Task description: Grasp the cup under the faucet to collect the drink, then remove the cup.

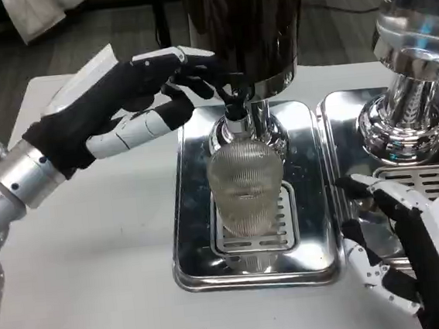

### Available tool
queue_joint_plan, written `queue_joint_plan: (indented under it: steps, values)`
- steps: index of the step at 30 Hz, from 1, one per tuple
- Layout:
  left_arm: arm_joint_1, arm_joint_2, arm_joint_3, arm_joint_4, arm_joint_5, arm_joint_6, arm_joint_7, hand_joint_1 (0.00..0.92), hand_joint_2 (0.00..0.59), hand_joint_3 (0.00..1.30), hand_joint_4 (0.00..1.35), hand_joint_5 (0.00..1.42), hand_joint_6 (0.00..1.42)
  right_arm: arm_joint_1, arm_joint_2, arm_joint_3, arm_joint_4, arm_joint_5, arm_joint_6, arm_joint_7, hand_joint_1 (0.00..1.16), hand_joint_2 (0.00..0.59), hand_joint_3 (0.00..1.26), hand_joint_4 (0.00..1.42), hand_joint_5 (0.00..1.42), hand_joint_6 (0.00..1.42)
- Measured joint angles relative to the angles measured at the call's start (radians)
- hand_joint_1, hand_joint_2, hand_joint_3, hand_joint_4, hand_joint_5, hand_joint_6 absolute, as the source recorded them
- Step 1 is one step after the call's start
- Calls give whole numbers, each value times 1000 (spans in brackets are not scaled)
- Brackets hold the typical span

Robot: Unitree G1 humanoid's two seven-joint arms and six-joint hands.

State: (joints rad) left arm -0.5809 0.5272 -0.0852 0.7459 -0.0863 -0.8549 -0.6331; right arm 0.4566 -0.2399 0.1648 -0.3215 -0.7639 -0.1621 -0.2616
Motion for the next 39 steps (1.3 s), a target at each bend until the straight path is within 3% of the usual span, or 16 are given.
queue_joint_plan:
  steps: [5, 11, 39]
  values:
    - [-15, 0, 6, -3, 0, 1, -29, 0, 68, 353, 347, 372, 502, -3, 2, 2, 0, -1, 3, 0, 494, 488, 304, 324, 236, 324]
    - [-20, 0, 7, -3, -1, 1, -81, 0, 61, 366, 347, 354, 360, -12, 2, 2, 2, 0, 3, 0, 494, 488, 300, 323, 236, 324]
    - [-14, 6, 28, -81, -26, 2, -146, 0, 56, 389, 365, 354, 315, -12, -10, -15, 10, 10, 2, 0, 491, 480, 267, 275, 221, 304]
